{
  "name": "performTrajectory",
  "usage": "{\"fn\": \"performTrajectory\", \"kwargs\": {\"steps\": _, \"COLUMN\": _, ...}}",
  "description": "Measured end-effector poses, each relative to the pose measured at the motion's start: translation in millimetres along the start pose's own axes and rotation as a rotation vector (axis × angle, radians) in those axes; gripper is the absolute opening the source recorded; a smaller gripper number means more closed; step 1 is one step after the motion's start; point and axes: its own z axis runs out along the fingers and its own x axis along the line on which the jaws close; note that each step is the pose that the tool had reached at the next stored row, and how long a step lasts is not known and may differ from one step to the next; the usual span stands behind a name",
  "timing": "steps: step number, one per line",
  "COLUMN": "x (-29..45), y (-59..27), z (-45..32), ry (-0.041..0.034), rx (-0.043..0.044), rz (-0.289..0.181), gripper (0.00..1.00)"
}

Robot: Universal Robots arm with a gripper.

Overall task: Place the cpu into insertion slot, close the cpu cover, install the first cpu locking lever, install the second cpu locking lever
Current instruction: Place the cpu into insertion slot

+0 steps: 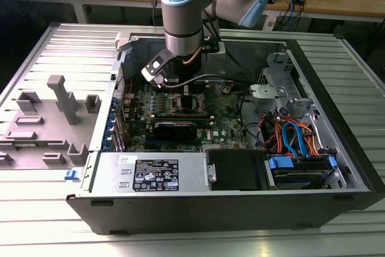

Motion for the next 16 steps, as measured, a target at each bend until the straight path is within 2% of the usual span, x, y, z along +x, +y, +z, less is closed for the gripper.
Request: {"fn": "performTrajectory", "kwargs": {"steps": 16, "x": 0.1, "y": 0.0, "z": 0.3, "ry": 0.0004, "rx": -0.0002, "rz": 0.0, "gripper": 0.54}}
